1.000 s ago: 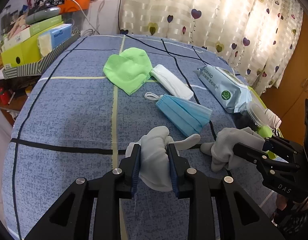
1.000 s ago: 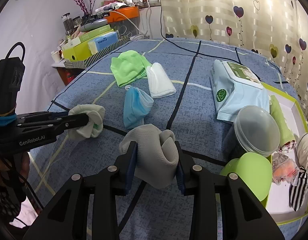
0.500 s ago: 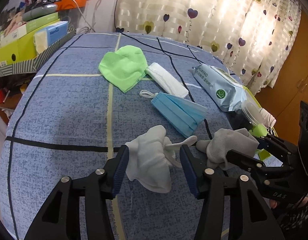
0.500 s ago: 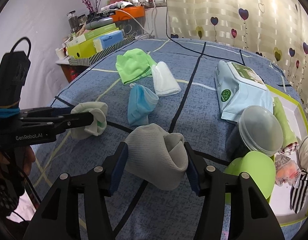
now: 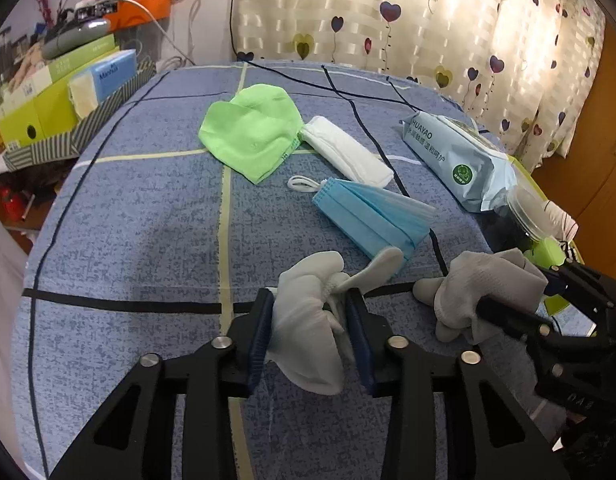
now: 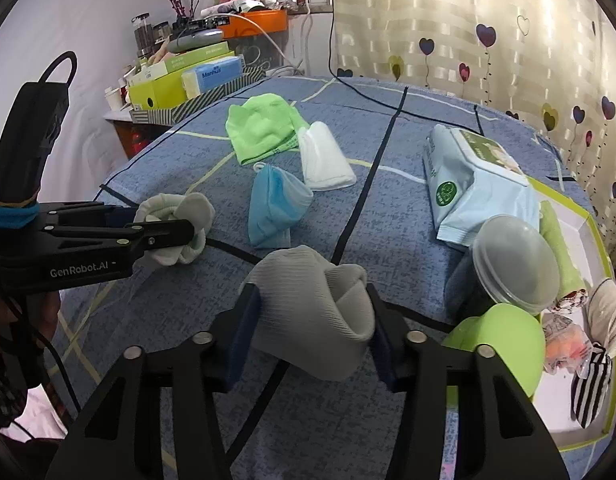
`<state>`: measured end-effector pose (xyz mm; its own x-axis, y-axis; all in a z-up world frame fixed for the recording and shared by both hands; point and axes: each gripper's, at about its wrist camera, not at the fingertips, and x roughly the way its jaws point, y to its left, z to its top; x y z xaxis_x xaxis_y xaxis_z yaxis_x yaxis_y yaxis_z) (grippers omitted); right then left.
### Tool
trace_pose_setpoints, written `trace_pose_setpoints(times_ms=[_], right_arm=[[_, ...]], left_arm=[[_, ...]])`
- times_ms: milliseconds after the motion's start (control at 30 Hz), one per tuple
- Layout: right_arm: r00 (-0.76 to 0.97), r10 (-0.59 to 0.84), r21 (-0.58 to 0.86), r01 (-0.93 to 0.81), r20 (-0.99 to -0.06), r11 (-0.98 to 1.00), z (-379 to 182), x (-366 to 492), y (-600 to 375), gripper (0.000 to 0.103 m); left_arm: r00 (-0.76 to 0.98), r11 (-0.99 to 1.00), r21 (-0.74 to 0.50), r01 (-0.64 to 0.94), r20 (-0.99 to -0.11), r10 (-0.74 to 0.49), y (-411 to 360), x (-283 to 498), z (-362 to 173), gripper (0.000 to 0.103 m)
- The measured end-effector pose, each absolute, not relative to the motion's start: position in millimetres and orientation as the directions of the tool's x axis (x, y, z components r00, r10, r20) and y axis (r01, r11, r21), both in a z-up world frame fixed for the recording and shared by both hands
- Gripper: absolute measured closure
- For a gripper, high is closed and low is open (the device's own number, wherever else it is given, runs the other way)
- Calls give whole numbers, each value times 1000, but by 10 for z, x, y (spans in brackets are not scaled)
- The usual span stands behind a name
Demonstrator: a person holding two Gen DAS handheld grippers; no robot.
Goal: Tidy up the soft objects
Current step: 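Lift the white sock with the left tool while the right tool lifts the grey sock, then carry both socks with both tools over the white box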
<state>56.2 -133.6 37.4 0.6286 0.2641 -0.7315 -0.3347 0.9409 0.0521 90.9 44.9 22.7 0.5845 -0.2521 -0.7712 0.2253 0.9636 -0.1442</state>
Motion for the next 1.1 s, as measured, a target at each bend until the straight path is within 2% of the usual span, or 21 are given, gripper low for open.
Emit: trace_pose_setpoints(times_ms=[200, 500, 1100], right_arm=[[652, 278, 69, -327, -705, 942, 499, 503, -1377, 65], [724, 265, 84, -277, -637, 957, 874, 356, -1666, 65], [781, 29, 51, 3, -624, 999, 1108, 115, -2789, 65]], left_arm=[[606, 959, -131, 253, -751, -262, 368, 837, 366, 72], [641, 934, -140, 328, -694, -328, 123, 753, 791, 72], [557, 818, -168, 550, -657, -509, -967, 767, 1122, 72]])
